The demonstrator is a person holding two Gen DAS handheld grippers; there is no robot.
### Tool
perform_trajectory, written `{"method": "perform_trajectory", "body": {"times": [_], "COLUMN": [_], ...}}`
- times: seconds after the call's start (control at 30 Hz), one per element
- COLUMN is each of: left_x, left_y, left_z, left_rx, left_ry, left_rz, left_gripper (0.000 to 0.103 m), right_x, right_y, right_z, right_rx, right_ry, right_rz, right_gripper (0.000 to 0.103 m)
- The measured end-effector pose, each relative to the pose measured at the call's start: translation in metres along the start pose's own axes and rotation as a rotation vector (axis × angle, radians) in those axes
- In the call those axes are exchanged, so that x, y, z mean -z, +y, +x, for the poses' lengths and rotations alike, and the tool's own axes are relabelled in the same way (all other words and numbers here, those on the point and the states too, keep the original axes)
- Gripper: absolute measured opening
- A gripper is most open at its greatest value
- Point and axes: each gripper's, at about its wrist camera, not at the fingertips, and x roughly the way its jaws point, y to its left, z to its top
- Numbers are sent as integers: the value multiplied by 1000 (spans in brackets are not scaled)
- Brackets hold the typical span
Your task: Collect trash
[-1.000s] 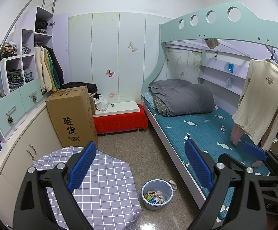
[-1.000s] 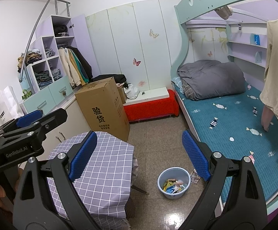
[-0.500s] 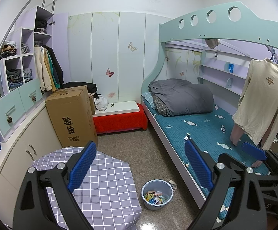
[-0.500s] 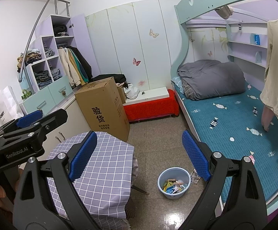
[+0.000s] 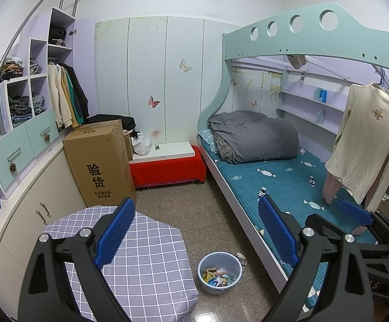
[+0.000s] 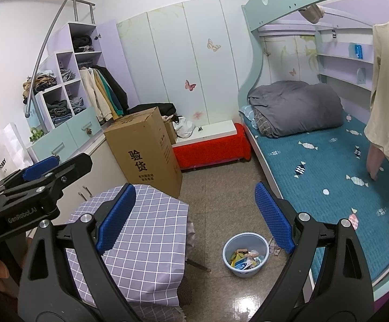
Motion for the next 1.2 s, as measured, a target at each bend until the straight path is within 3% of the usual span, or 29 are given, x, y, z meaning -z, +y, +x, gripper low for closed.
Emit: {"method": "perform_trajectory", "body": {"times": [1.2], "left_x": [7], "left_y": [8], "left_z": [11], "left_rx": [-8], "left_ry": [12], "left_rz": [-17], "left_gripper": [91], "right_x": [1], "right_y": [9], "right_z": [17], "right_rx": [-9], "right_ry": [33], "right_rz": [0], "right_gripper": [89]}}
